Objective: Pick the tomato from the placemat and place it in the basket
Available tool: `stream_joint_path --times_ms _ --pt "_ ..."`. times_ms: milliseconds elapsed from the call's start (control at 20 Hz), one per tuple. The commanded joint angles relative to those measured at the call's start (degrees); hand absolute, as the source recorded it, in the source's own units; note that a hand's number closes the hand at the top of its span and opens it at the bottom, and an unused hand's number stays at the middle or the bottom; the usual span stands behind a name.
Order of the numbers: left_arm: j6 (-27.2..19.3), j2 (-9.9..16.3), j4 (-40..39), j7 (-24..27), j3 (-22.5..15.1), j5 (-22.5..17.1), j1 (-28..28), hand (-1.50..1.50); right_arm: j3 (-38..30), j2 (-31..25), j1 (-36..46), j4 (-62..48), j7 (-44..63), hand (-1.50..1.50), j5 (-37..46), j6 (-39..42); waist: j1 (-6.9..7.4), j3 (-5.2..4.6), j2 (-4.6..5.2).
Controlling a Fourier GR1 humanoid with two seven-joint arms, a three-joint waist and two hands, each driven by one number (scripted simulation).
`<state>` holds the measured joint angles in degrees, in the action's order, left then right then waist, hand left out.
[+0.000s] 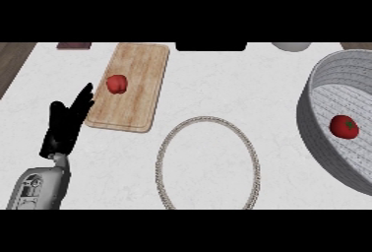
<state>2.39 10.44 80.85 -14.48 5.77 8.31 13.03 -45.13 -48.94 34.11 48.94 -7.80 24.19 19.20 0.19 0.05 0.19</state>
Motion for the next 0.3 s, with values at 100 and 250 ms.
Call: stream_joint_path --times_ms 100,250 --pt "0.4 -0.2 0.1 1.2 -0.2 0.0 -1.2 0.0 -7.1 -11.7 -2.6 -15.2 -4.6 -1.5 -3.4 3.1 0.33 0.1 0.18" --pt "-1.2 -1.8 0.8 0.0 -1.1 0.8 -1.2 0.0 -10.0 -16.3 -9.1 -21.2 -12.5 -1.5 -4.6 7.7 -0.39 0.25 0.14"
